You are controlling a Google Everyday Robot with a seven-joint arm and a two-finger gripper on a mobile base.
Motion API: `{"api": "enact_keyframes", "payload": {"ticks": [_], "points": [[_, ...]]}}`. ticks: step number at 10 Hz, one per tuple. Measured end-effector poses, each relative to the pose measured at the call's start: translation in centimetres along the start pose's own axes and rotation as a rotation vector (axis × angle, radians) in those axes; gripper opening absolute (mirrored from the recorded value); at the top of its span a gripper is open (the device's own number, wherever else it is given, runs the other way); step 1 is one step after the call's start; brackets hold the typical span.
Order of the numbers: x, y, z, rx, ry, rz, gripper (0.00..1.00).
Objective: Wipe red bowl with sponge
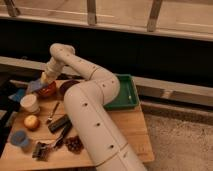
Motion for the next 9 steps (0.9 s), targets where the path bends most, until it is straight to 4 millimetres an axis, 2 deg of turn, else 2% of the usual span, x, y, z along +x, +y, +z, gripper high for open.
{"api": "enact_keyframes", "payload": {"ticks": [2,4,5,7,9], "points": [[2.0,-1.8,-1.5,0.023,0.008,0.043,0.00],[1.8,-3.4,-2.3,0.046,0.000,0.057,0.00],[0.8,-4.4,-2.7,0.055,-0.014,0.057,0.00],[-0.8,-3.8,-2.2,0.049,-0.026,0.032,0.00],[-2.7,-1.6,-0.8,0.017,-0.033,-0.010,0.00]]}}
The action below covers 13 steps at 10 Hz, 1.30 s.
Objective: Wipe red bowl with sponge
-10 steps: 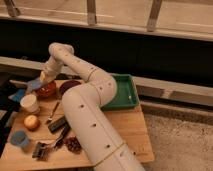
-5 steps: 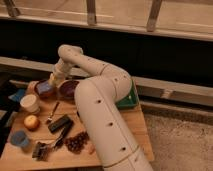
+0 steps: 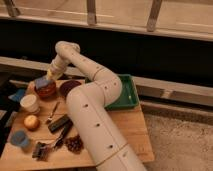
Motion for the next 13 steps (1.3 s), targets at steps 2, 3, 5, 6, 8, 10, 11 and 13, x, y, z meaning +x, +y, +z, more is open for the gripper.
{"api": "enact_keyframes", "payload": {"ticks": [2,3,5,6,8,10,11,13], "points": [[0.5,2.2,0.5,-0.029,0.012,-0.027,0.00],[1.9,3.3,0.5,-0.037,0.028,-0.033,0.00],[3.7,3.4,-0.3,-0.025,0.040,-0.016,0.00],[4.8,2.6,-1.6,0.001,0.039,0.002,0.00],[4.2,1.4,-2.4,0.026,0.028,0.012,0.00],[1.6,-0.7,-3.1,0.038,0.003,0.009,0.00],[0.5,-1.2,-2.9,0.035,-0.003,-0.003,0.00],[-0.8,-0.8,-2.4,0.013,-0.006,-0.028,0.00]]}}
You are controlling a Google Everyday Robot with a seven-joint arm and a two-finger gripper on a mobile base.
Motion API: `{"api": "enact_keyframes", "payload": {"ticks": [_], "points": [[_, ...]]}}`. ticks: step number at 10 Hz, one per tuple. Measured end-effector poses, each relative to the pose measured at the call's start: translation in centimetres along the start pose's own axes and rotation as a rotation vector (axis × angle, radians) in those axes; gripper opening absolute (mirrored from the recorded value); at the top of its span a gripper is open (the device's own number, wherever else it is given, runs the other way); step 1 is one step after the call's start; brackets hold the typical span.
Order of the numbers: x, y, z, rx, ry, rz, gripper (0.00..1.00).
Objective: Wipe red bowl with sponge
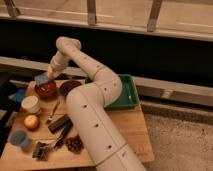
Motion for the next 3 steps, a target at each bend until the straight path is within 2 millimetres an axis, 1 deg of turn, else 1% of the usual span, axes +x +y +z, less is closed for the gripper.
{"api": "enact_keyframes", "payload": {"ticks": [1,2,3], "points": [[0.0,0.3,0.1,-0.011,-0.002,-0.002,0.00],[0.3,1.0,0.3,-0.027,-0.006,0.000,0.00],[1.6,2.4,0.4,-0.055,-0.017,0.008,0.00]]}}
